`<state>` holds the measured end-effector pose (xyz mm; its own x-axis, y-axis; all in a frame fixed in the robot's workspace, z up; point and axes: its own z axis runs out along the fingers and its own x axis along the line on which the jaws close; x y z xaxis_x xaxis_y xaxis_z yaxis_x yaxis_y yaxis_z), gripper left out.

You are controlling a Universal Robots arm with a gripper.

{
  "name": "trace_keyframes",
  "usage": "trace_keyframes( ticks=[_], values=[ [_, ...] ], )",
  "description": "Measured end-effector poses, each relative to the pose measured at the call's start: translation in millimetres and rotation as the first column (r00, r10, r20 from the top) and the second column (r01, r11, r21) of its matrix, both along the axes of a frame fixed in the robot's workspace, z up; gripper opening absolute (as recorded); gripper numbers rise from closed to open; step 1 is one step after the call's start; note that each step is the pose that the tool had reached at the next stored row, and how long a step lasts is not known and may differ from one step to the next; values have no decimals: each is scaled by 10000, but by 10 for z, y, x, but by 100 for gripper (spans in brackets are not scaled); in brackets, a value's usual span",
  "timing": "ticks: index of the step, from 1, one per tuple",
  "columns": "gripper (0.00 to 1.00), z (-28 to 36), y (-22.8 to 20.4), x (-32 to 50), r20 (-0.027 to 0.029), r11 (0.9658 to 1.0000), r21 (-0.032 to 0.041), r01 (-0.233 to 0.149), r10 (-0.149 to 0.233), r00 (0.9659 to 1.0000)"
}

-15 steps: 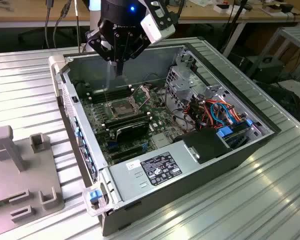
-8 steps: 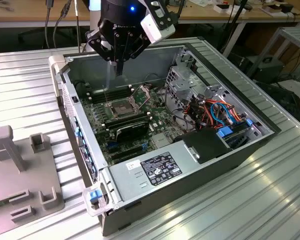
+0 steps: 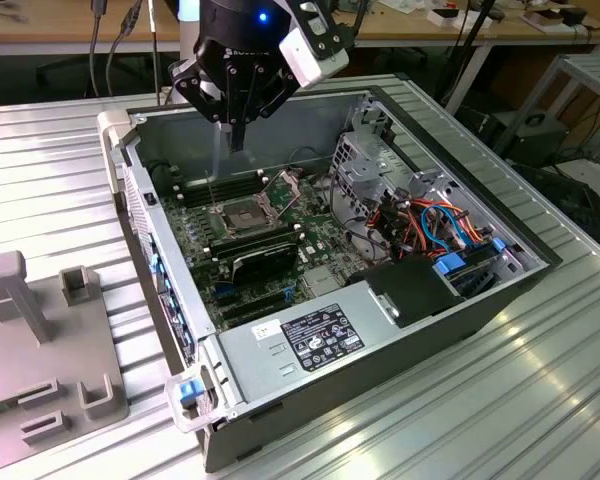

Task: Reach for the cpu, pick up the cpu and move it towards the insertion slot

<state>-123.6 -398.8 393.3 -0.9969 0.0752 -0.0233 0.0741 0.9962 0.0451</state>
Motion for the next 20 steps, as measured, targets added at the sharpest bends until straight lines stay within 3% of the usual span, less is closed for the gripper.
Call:
trace_keyframes(
  ticks=[5, 13, 20],
  values=[
    [11, 0, 0, -25, 0, 10000, 0, 1, -1, 10000],
    [11, 0, 0, -162, 0, 10000, 0, 0, 0, 10000],
    [11, 0, 0, -227, 0, 10000, 2, 1, -1, 10000]
  ],
)
